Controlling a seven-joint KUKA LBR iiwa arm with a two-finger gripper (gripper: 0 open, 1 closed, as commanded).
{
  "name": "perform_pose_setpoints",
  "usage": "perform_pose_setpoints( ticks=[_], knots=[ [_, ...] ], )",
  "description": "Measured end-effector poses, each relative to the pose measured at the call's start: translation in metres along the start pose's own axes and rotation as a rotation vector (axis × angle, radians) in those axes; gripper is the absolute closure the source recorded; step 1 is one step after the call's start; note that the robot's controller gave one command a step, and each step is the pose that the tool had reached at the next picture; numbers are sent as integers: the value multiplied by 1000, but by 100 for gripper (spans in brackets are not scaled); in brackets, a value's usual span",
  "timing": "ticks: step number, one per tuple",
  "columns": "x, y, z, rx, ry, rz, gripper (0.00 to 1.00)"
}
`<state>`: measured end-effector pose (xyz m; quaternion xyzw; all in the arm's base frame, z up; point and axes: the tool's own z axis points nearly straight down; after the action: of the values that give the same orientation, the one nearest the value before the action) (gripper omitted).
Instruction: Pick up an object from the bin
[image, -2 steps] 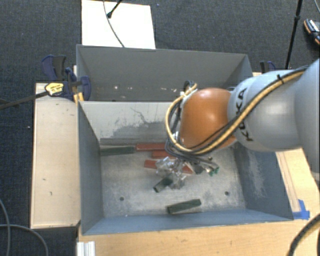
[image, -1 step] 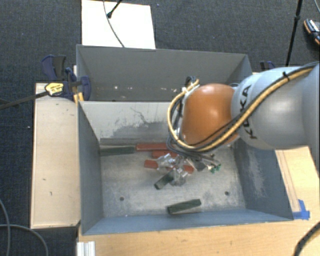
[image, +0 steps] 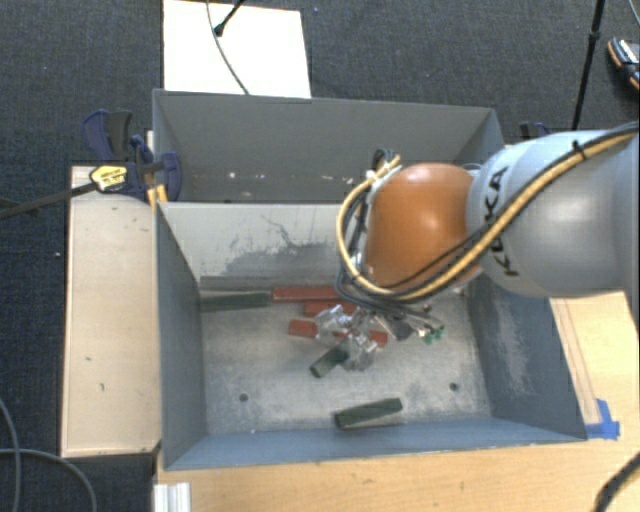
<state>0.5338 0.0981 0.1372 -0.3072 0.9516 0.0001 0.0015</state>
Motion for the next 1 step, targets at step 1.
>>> perform_pose_setpoints(
  ticks=[1],
  knots=[
    [0,0,-11,0,0,2,100]
  ],
)
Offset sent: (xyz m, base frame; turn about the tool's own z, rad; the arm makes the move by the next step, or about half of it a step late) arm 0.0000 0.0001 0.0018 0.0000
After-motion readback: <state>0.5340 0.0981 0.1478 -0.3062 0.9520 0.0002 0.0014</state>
